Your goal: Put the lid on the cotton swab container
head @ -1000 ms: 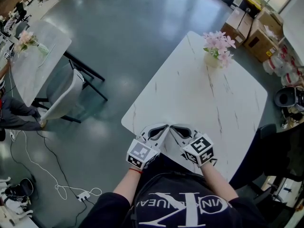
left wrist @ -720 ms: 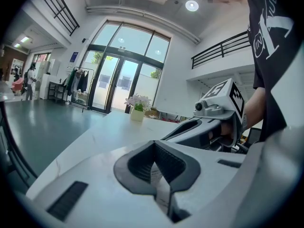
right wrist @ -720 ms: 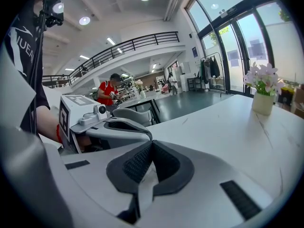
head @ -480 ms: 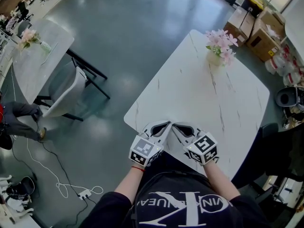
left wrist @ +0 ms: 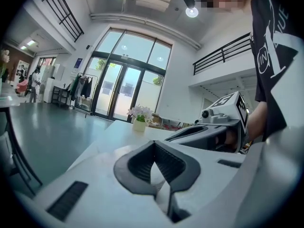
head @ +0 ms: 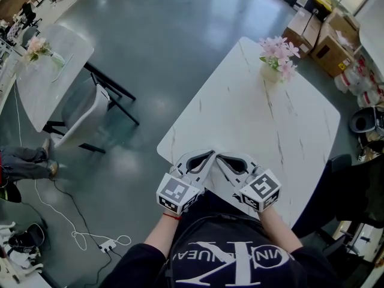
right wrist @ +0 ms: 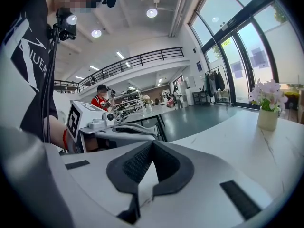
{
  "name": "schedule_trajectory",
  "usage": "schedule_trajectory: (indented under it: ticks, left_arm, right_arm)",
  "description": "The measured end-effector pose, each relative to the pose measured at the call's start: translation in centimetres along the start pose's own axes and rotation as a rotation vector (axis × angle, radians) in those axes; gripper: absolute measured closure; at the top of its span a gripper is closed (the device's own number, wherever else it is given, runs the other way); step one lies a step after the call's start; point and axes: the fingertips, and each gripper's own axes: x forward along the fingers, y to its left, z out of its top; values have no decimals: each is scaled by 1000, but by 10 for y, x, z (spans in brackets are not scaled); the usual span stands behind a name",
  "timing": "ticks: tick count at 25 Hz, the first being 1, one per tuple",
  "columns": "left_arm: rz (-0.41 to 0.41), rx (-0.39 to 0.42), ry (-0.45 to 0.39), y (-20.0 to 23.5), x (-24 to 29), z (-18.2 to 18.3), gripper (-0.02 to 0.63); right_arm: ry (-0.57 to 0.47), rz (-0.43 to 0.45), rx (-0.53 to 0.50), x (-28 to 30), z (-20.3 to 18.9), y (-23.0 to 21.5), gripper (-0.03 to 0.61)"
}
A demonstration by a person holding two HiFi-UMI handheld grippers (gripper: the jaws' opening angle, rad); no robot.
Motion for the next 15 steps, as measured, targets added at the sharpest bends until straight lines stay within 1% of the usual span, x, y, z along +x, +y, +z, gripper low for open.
schedule_trajectory:
  ticks: [15]
  left_arm:
    - [-16,23,-71,-8,-9,39,609]
  right_arm:
    - [-62,20,-43,-12,36,9,577]
